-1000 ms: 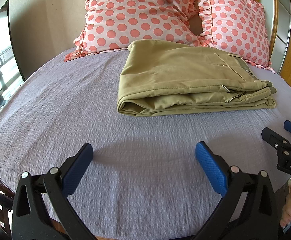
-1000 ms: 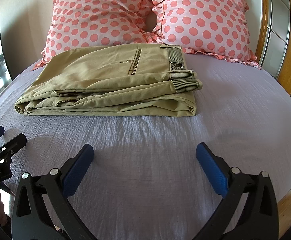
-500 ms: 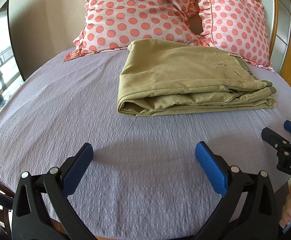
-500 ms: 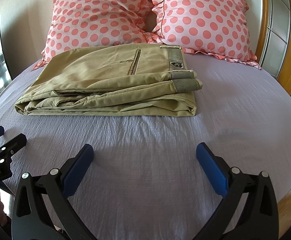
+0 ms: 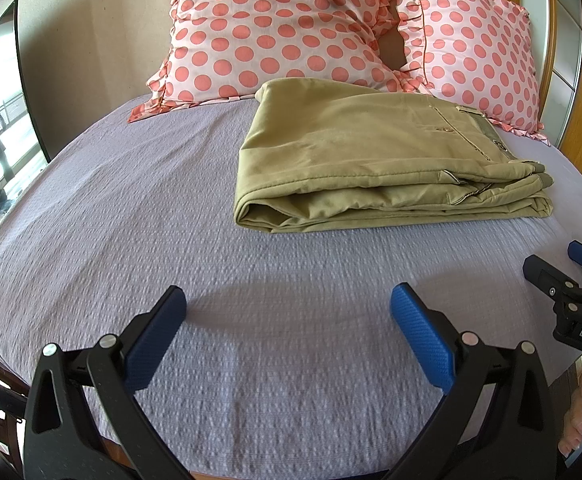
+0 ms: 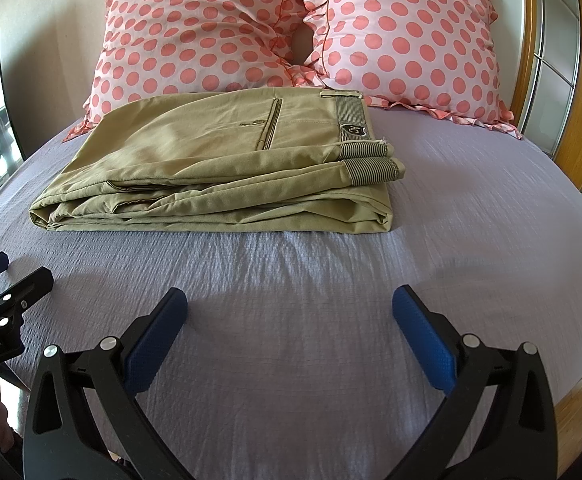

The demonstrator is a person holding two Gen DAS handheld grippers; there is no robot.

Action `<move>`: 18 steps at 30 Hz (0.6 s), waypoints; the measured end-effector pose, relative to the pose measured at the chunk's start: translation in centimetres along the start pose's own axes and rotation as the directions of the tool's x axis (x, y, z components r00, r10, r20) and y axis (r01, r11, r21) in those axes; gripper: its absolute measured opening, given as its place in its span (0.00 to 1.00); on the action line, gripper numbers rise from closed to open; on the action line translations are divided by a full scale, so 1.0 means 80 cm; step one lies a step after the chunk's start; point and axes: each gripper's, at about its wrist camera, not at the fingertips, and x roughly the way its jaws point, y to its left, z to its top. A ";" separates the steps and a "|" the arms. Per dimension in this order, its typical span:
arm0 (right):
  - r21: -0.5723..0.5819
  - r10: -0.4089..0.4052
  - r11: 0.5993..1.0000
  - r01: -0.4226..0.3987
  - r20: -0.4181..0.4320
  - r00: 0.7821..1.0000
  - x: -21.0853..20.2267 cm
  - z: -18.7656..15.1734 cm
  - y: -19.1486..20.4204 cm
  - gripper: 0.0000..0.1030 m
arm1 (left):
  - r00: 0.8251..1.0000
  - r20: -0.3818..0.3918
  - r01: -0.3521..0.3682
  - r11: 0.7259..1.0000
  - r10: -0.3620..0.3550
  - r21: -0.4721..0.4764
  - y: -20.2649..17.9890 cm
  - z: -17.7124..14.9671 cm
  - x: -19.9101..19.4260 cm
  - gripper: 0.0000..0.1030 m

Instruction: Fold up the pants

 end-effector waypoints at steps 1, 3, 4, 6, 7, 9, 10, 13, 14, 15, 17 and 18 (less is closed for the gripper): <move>0.000 0.000 1.000 0.000 0.000 1.000 0.000 0.000 0.000 0.99 | 1.000 0.000 0.000 1.000 0.000 0.000 0.000 0.000 0.000 0.98; 0.000 0.000 1.000 0.000 0.000 1.000 0.000 0.000 0.000 0.99 | 1.000 0.000 0.000 1.000 0.000 0.000 0.000 0.000 0.000 0.98; 0.000 0.000 1.000 0.000 0.000 1.000 0.000 0.000 0.000 0.99 | 1.000 0.000 0.000 1.000 0.000 0.000 0.000 0.000 0.000 0.98; 0.000 0.000 1.000 0.000 0.000 1.000 0.000 0.000 0.000 0.99 | 1.000 -0.002 0.000 1.000 0.000 -0.001 0.000 0.000 0.000 0.98; -0.001 0.001 1.000 -0.001 0.000 1.000 0.000 0.000 0.000 0.99 | 1.000 -0.003 0.000 1.000 0.000 -0.001 0.000 0.000 0.001 0.98; -0.001 0.001 1.000 -0.001 0.000 1.000 0.000 0.000 0.000 0.99 | 1.000 -0.015 0.002 1.000 -0.002 -0.001 0.000 0.002 0.000 0.98; -0.001 0.001 1.000 -0.001 0.000 1.000 0.000 0.000 0.000 0.99 | 1.000 -0.029 0.002 1.000 -0.002 -0.003 0.000 0.004 0.001 0.98; -0.001 0.001 1.000 -0.001 0.000 1.000 -0.001 0.000 0.000 0.99 | 0.999 -0.042 0.003 1.000 -0.003 -0.002 0.001 0.007 0.002 0.98; -0.001 0.001 1.000 -0.001 0.000 1.000 -0.001 0.000 -0.001 0.99 | 0.999 -0.042 0.003 1.000 -0.004 -0.003 0.001 0.007 0.003 0.98; -0.001 0.001 1.000 -0.001 0.000 1.000 -0.001 0.000 -0.001 0.99 | 0.999 -0.041 0.004 1.000 -0.004 -0.003 0.001 0.007 0.003 0.98; -0.001 0.001 1.000 -0.001 0.000 1.000 -0.001 0.000 -0.001 0.99 | 0.999 -0.040 0.004 1.000 -0.004 -0.001 0.001 0.007 0.003 0.98; -0.001 0.001 1.000 -0.001 0.000 1.000 -0.001 0.000 -0.001 0.99 | 0.999 -0.041 0.004 1.000 -0.004 -0.001 0.001 0.007 0.003 0.98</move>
